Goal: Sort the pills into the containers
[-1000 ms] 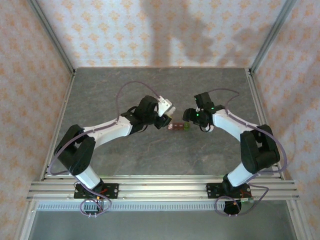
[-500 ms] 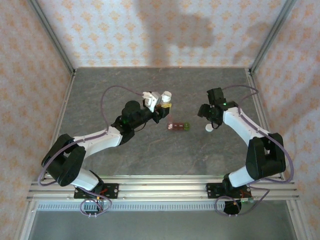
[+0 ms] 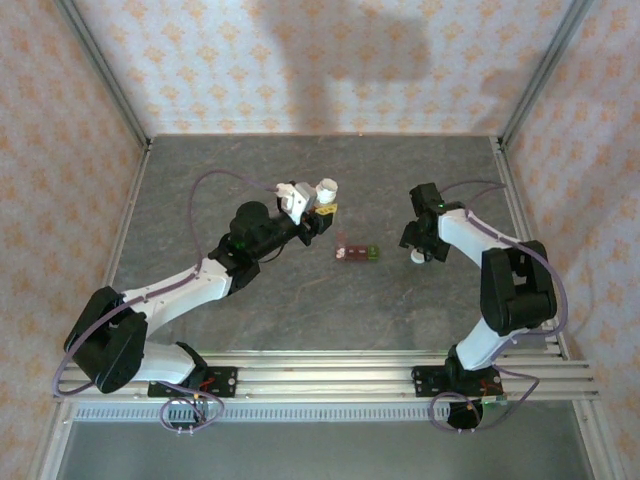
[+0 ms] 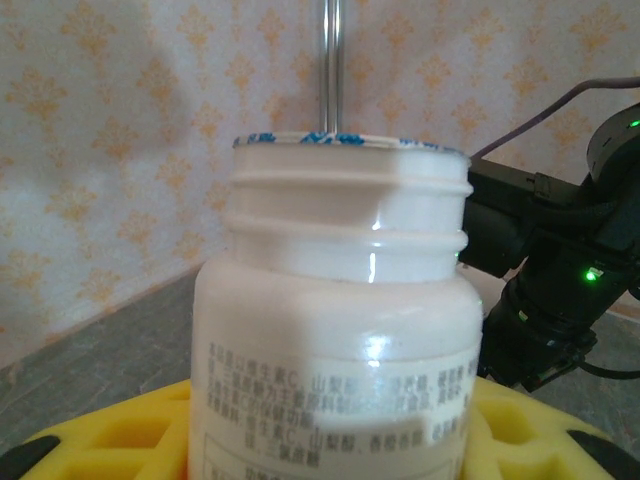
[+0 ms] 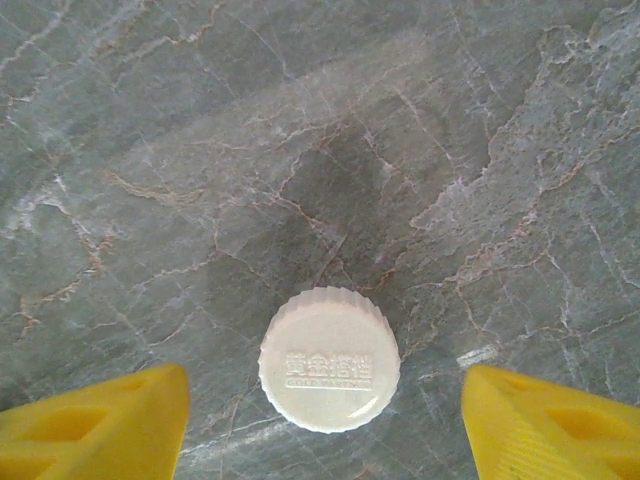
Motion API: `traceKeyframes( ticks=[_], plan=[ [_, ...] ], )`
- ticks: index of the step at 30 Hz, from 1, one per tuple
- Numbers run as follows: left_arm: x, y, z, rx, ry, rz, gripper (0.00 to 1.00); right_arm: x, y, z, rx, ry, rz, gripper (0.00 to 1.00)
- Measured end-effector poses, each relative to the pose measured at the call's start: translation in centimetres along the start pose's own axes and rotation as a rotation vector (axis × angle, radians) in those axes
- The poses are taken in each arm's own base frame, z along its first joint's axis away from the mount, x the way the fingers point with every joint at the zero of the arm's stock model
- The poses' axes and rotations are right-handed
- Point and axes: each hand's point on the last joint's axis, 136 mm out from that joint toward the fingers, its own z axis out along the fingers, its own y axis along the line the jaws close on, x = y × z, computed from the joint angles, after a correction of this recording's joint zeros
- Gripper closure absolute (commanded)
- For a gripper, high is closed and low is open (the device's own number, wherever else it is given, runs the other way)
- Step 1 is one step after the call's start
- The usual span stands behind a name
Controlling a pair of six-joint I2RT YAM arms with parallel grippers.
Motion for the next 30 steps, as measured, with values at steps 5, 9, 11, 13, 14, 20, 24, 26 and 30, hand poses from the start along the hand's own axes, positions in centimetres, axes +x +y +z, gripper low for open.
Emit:
traceKeyframes(
  ticks=[5, 9, 11, 13, 14, 20, 24, 26, 30],
  plan=[
    [0.5, 0.0, 0.0, 0.000, 0.020, -0.004, 1.00, 0.4, -0.2, 1.0, 0.022, 0.026, -0.004, 0.29],
    [0.8, 0.0, 0.0, 0.000, 0.034, -0.007, 1.00, 0.6, -0.3, 1.5, 0.030, 0.039, -0.006, 0.32],
    [1.0, 0.0, 0.0, 0.001, 0.041, -0.009, 1.00, 0.7, -0.4, 1.7, 0.032, 0.042, -0.005, 0.34],
    [1.2, 0.0, 0.0, 0.001, 0.047, -0.010, 1.00, 0.6, -0.4, 2.0, 0.035, 0.045, -0.002, 0.35],
    [1.2, 0.0, 0.0, 0.001, 0.049, -0.010, 1.00, 0.7, -0.4, 2.1, 0.036, 0.048, -0.002, 0.36],
    [1.4, 0.0, 0.0, 0.001, 0.056, -0.012, 1.00, 0.7, -0.2, 2.7, 0.026, 0.059, -0.003, 0.49],
    [1.5, 0.0, 0.0, 0.001, 0.062, -0.013, 1.00, 0.7, 0.1, 2.7, 0.012, 0.058, 0.000, 0.61],
    [1.6, 0.0, -0.1, 0.001, 0.065, -0.013, 1.00, 0.7, 0.2, 2.6, 0.007, 0.057, 0.000, 0.63],
    [2.2, 0.0, 0.0, 0.000, 0.076, -0.015, 1.00, 0.7, 0.5, 2.2, -0.016, 0.058, 0.002, 0.64]
  ],
)
